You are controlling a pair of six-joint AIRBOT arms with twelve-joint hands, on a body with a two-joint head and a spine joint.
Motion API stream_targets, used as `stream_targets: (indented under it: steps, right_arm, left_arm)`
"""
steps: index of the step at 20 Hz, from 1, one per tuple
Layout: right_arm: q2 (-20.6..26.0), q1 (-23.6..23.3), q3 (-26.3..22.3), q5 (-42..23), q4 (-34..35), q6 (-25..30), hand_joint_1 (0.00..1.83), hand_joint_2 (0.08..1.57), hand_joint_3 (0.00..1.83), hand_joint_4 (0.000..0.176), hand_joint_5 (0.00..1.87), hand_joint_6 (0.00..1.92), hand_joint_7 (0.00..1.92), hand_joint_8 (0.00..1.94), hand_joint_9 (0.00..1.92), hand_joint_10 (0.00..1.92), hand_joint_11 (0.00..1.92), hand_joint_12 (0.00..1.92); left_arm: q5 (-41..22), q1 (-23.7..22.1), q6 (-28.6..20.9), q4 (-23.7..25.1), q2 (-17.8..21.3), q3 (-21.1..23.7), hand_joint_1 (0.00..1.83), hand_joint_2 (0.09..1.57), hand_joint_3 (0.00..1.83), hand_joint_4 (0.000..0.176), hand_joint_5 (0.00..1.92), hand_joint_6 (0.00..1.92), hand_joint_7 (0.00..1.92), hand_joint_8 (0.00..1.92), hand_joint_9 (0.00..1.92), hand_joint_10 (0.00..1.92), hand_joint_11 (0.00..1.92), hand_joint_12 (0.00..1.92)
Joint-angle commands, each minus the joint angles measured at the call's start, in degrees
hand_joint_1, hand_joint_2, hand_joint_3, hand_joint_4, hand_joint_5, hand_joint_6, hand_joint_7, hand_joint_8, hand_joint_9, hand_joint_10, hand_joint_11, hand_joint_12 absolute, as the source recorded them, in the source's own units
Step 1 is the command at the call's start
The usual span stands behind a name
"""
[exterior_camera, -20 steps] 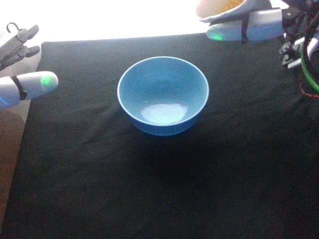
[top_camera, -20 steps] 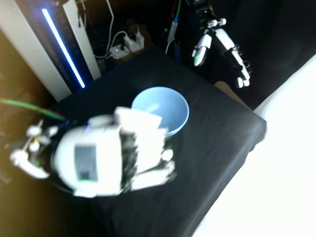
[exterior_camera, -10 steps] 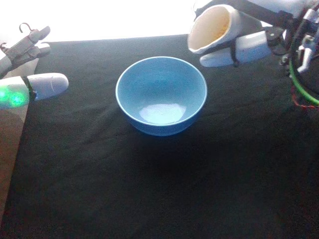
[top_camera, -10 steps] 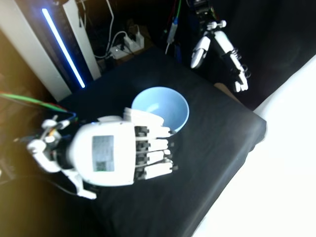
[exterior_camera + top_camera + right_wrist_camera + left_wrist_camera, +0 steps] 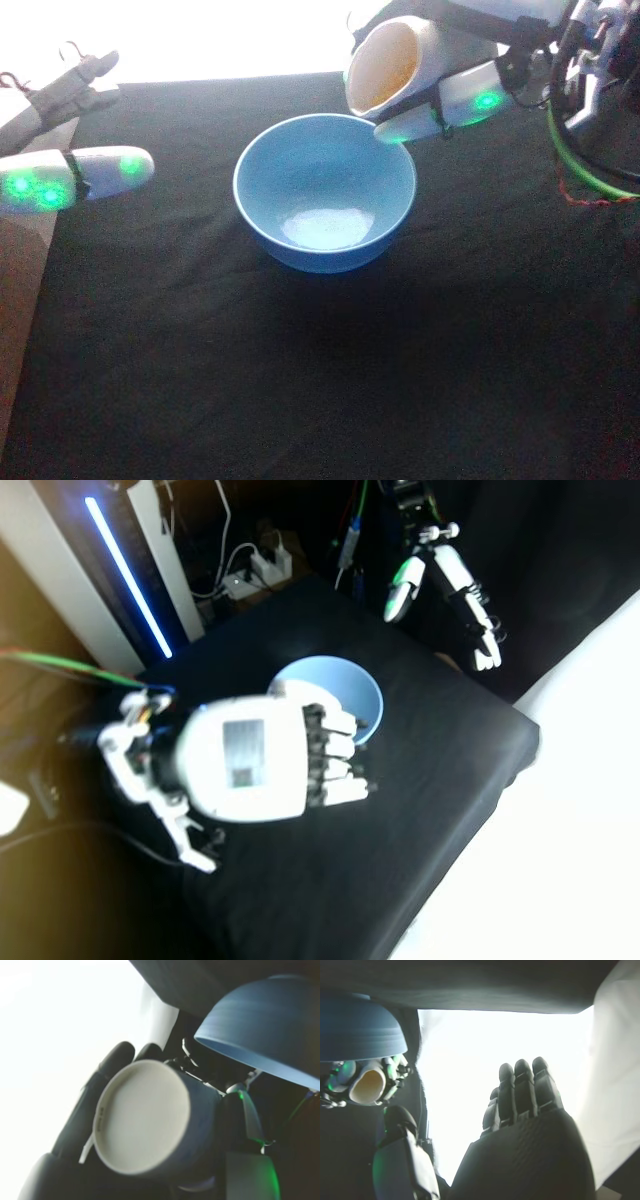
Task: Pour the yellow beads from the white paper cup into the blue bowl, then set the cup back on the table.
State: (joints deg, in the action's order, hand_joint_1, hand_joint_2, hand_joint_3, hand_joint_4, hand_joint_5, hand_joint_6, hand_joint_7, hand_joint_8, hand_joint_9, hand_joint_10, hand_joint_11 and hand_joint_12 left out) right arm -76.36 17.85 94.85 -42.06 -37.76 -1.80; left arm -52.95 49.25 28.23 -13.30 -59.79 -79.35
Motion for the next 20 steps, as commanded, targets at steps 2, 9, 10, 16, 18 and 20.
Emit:
stream_targets:
  steps: [2, 9, 10, 16, 18, 20]
  right_arm:
    - [0.35, -1.04, -0.16, -3.65, 1.35, 0.31, 1.38, 1.03, 0.00, 0.000, 1.15, 0.62, 1.31, 0.29, 1.06, 1.10, 0.82, 1.20]
    - [0.35, -2.33, -0.64, -1.44, -3.23, 0.31, 1.26, 1.01, 0.00, 0.036, 1.19, 0.64, 1.37, 0.27, 1.27, 1.42, 1.26, 1.72]
    - [0.36, -2.59, -0.73, -1.25, -3.75, 0.31, 1.26, 1.01, 0.00, 0.031, 1.18, 0.64, 1.38, 0.26, 1.28, 1.49, 1.30, 1.76]
    - [0.45, -3.71, -1.27, -0.25, -5.98, 0.31, 1.26, 1.01, 0.00, 0.016, 1.24, 0.62, 1.30, 0.34, 1.12, 1.10, 1.01, 1.52]
    - [0.45, -3.71, -1.34, -0.21, -6.01, 0.31, 1.26, 1.01, 0.00, 0.044, 1.22, 0.61, 1.28, 0.42, 1.14, 1.08, 0.92, 1.55]
    - [0.43, -3.71, -1.36, -0.21, -5.92, 0.31, 1.26, 1.02, 0.00, 0.044, 1.21, 0.63, 1.27, 0.43, 1.12, 1.39, 1.04, 1.65]
  left_arm:
    - [-5.42, -0.84, -0.58, -0.50, 0.18, -0.51, 0.43, 0.85, 0.00, 0.118, 0.00, 0.00, 0.31, 0.01, 0.28, 0.03, 0.14, 0.15]
    - [-4.63, -1.20, -0.58, 0.34, 0.12, -0.66, 0.44, 0.83, 0.00, 0.084, 0.00, 0.00, 0.31, 0.00, 0.27, 0.01, 0.12, 0.14]
    - [-4.59, -1.21, -0.58, 0.36, 0.09, -0.66, 0.44, 0.83, 0.00, 0.103, 0.00, 0.00, 0.31, 0.00, 0.27, 0.01, 0.12, 0.13]
    - [-4.44, -1.30, -0.58, 0.55, 0.08, -0.67, 0.46, 0.82, 0.00, 0.113, 0.00, 0.00, 0.30, 0.01, 0.25, 0.00, 0.11, 0.13]
    - [-4.42, -1.30, -0.58, 0.55, 0.07, -0.67, 0.46, 0.82, 0.00, 0.121, 0.00, 0.00, 0.29, 0.00, 0.25, 0.00, 0.10, 0.13]
    - [-4.42, -1.30, -0.58, 0.55, 0.05, -0.66, 0.45, 0.82, 0.00, 0.111, 0.00, 0.00, 0.30, 0.00, 0.26, 0.01, 0.11, 0.13]
